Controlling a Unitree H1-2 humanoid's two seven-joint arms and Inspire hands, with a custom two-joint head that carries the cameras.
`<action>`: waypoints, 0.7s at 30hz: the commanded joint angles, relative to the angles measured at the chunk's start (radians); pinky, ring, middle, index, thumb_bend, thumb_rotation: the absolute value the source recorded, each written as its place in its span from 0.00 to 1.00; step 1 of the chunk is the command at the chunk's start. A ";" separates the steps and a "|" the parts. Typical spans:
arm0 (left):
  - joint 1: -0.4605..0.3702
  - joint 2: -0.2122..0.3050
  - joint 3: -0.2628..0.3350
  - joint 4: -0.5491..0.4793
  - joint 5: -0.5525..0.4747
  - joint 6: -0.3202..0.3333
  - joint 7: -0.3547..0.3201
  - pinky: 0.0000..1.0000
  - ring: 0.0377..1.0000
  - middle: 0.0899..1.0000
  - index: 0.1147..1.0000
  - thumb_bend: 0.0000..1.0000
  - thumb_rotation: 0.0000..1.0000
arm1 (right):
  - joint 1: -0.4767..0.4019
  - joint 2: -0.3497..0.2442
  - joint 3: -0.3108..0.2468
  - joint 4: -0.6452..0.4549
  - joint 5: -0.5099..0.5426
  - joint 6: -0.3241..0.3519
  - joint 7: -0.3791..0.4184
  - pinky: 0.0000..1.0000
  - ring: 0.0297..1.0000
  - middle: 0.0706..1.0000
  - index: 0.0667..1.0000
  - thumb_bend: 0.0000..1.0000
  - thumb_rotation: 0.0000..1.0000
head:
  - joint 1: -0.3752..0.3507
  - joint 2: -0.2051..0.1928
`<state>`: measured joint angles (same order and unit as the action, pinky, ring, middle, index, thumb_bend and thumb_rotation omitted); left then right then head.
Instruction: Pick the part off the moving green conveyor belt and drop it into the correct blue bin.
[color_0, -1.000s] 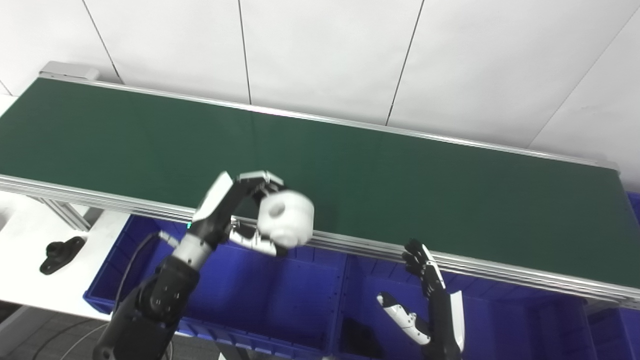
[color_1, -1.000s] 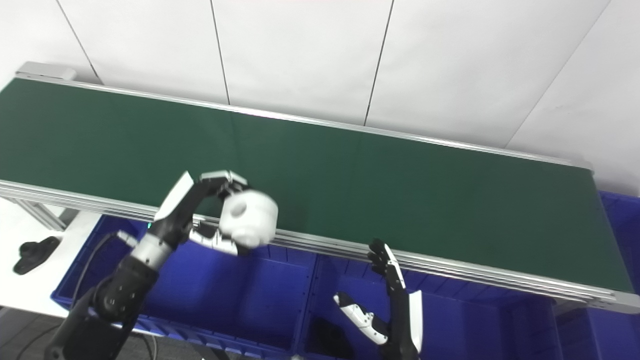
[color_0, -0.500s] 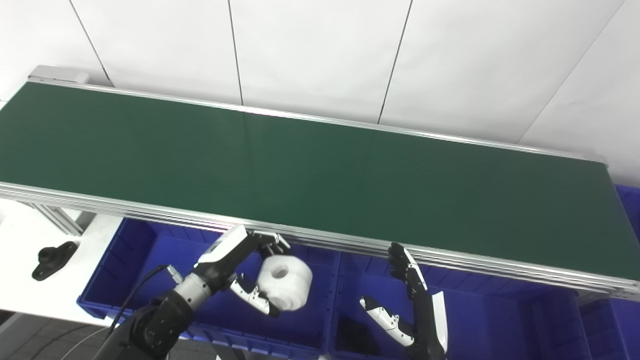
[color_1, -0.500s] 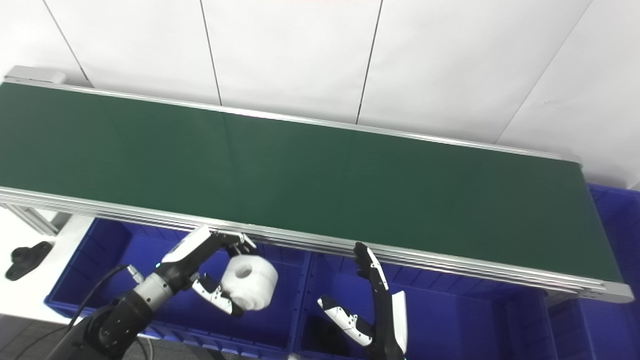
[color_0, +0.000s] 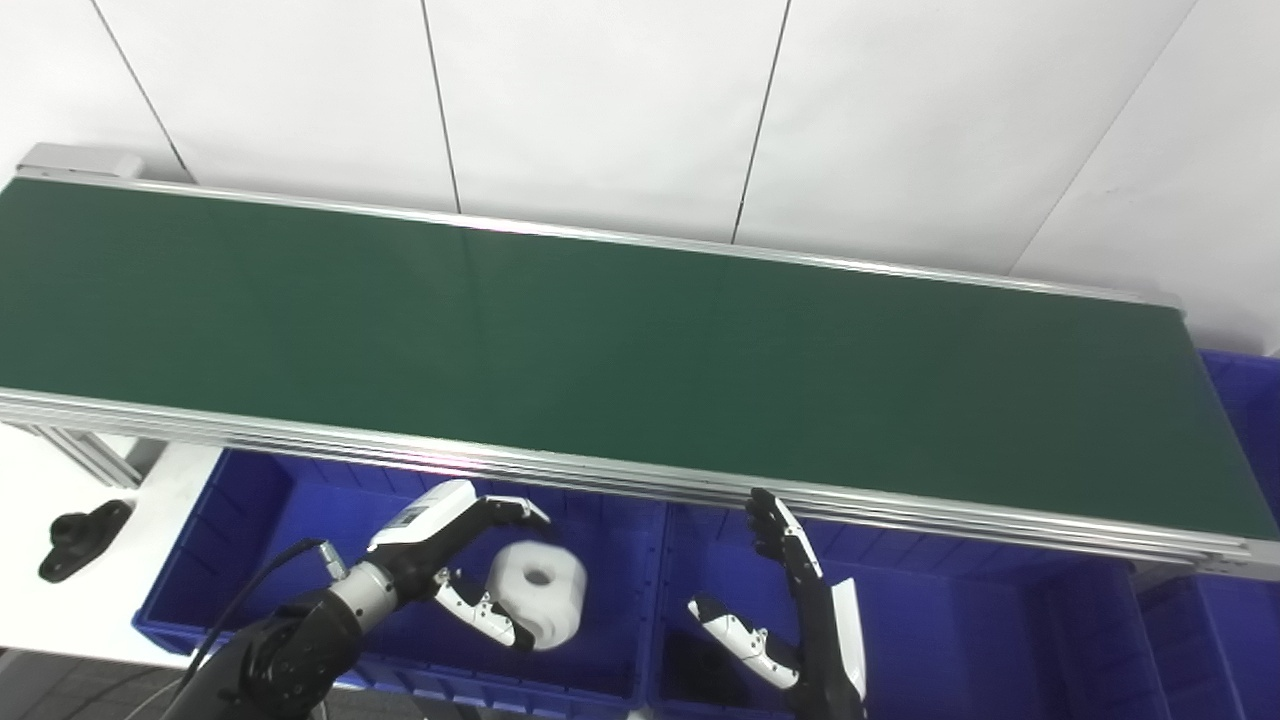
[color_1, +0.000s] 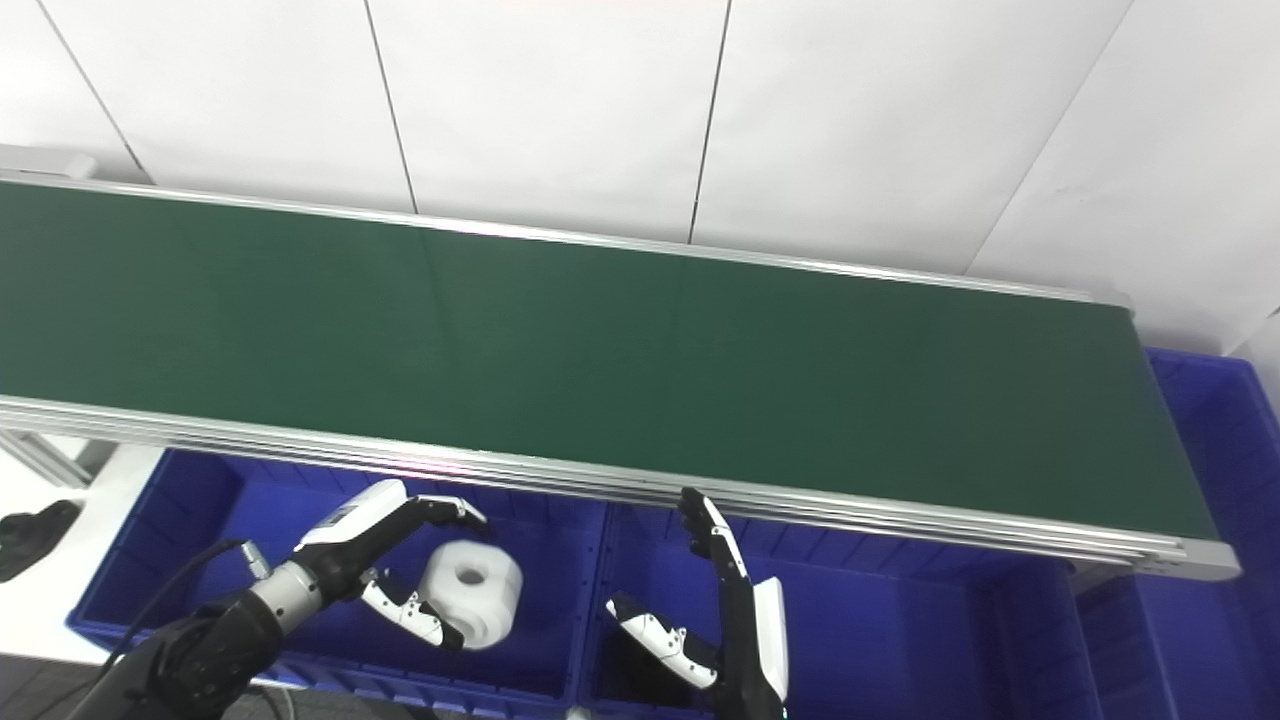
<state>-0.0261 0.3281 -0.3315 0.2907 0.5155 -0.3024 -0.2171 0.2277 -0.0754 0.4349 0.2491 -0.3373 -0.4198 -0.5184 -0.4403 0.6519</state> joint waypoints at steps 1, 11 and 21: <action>-0.007 0.006 0.025 -0.045 -0.102 -0.033 -0.015 0.86 0.95 0.99 0.94 0.73 0.38 | -0.015 0.012 0.008 -0.010 -0.014 -0.050 -0.023 0.80 0.84 0.84 0.88 0.84 0.60 | -0.029 -0.004; 0.072 -0.042 0.063 -0.205 -0.602 -0.042 -0.206 0.93 0.97 0.97 0.96 0.86 0.51 | -0.014 0.049 0.002 0.019 -0.049 -0.050 -0.031 0.81 0.84 0.86 0.89 0.83 0.59 | -0.090 -0.026; 0.074 -0.085 0.079 -0.096 -0.641 -0.130 -0.259 0.89 0.95 0.97 0.95 0.86 0.45 | -0.010 0.041 0.000 0.027 -0.052 -0.050 -0.035 0.81 0.85 0.87 0.90 0.81 0.60 | -0.070 -0.029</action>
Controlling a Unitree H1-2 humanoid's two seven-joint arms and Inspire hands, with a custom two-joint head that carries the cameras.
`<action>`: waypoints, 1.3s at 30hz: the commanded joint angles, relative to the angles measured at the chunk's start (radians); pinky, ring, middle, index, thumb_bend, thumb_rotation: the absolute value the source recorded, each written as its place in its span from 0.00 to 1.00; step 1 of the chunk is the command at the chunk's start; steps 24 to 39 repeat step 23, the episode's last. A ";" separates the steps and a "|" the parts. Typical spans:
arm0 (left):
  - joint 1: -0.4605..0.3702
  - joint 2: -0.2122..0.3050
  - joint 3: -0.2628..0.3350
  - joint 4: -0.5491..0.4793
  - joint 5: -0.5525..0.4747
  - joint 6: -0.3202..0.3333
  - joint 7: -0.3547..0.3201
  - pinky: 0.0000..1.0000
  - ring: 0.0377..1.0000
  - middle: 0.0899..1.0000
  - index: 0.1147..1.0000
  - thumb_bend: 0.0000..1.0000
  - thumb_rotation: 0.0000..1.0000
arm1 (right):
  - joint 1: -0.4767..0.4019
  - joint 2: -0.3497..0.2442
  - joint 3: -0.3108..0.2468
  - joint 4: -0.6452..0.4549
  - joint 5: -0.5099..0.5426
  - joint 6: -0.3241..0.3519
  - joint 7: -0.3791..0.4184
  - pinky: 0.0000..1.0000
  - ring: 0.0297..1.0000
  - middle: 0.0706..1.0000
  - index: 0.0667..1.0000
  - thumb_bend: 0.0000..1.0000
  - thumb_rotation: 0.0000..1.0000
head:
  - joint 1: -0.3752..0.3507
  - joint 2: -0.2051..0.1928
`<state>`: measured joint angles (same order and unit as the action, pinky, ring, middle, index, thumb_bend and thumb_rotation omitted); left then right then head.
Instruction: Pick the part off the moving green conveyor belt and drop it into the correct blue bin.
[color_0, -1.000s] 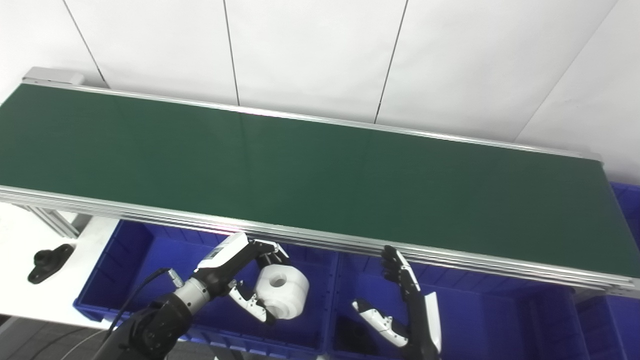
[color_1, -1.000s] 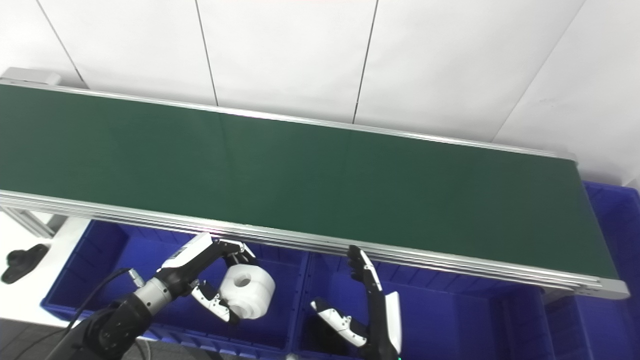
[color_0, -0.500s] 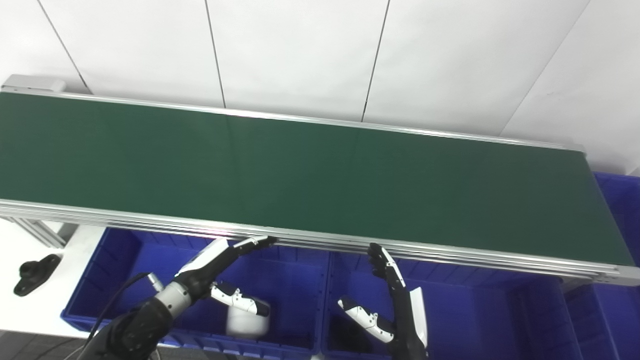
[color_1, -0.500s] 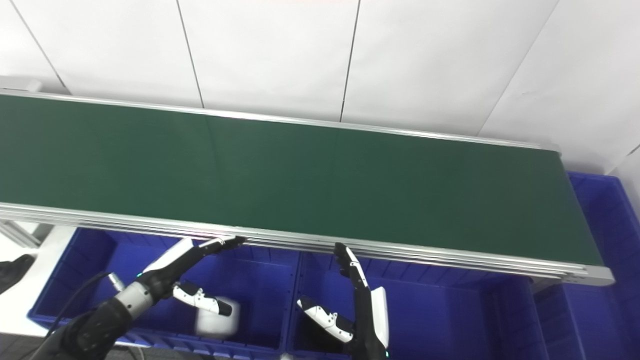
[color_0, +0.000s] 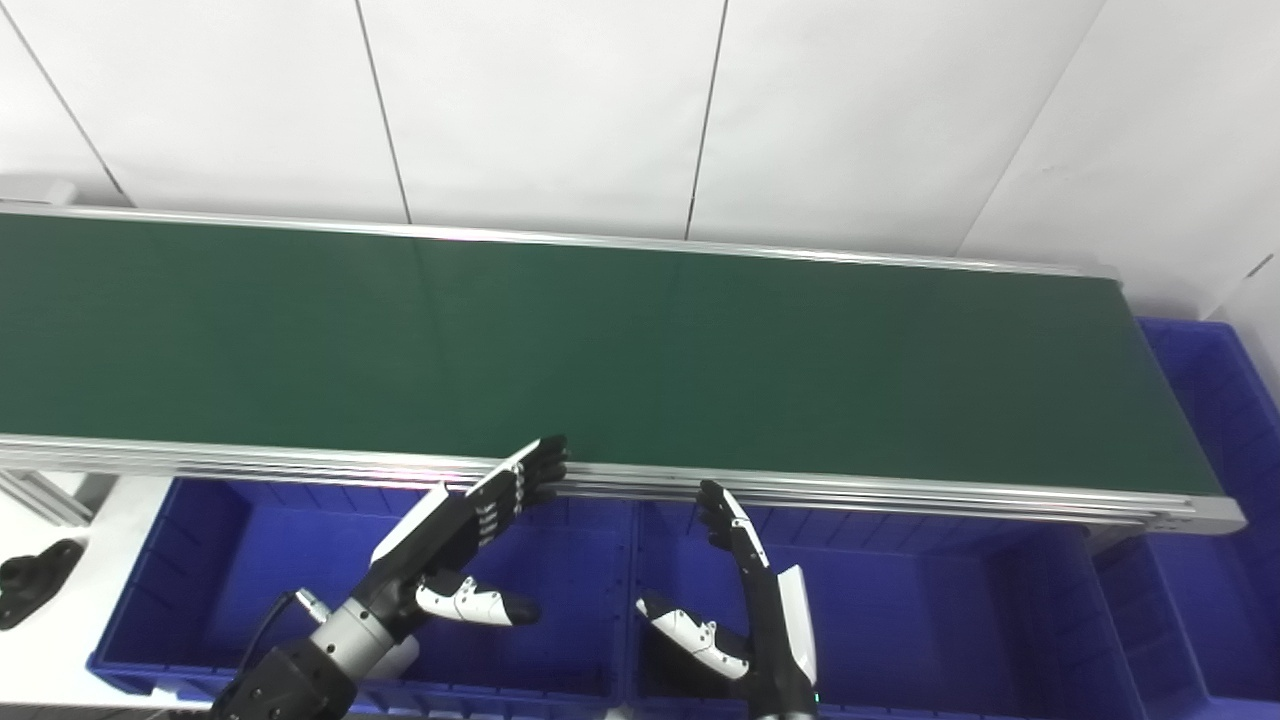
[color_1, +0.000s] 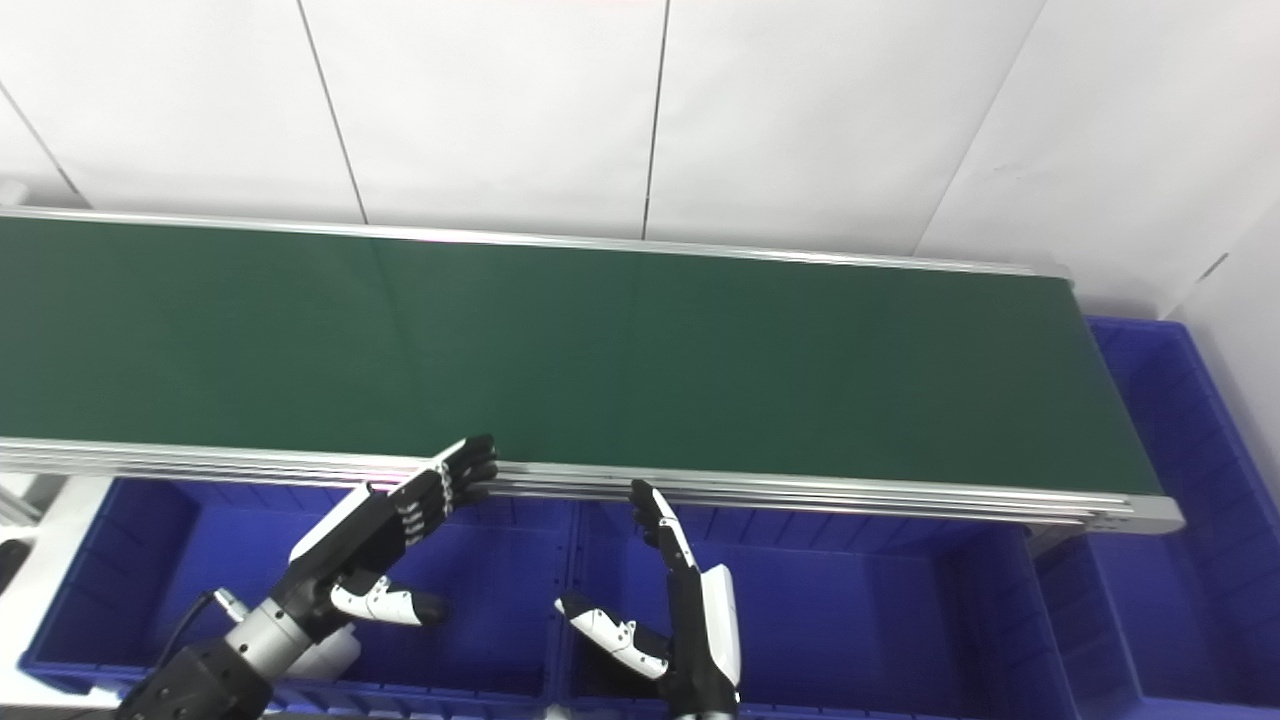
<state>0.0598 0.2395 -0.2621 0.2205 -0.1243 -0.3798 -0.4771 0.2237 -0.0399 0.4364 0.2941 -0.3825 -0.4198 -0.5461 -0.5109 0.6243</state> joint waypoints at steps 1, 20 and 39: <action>-0.009 -0.001 0.012 -0.028 -0.003 -0.051 0.002 0.91 0.96 0.98 0.95 0.86 0.44 | -0.005 0.005 -0.003 -0.019 -0.007 -0.050 -0.007 0.81 0.85 0.87 0.90 0.81 0.60 | 0.004 -0.001; 0.141 -0.159 0.029 -0.178 0.177 0.028 0.205 0.97 1.00 1.00 1.00 0.87 0.47 | 0.022 -0.074 0.023 -0.062 0.060 -0.050 -0.050 0.77 0.84 0.87 0.90 0.85 0.63 | 0.123 -0.015; 0.162 -0.184 0.026 -0.183 0.210 0.018 0.238 0.97 1.00 1.00 1.00 0.87 0.48 | 0.021 -0.085 0.029 -0.062 0.065 -0.050 -0.055 0.76 0.83 0.87 0.90 0.86 0.63 | 0.136 -0.017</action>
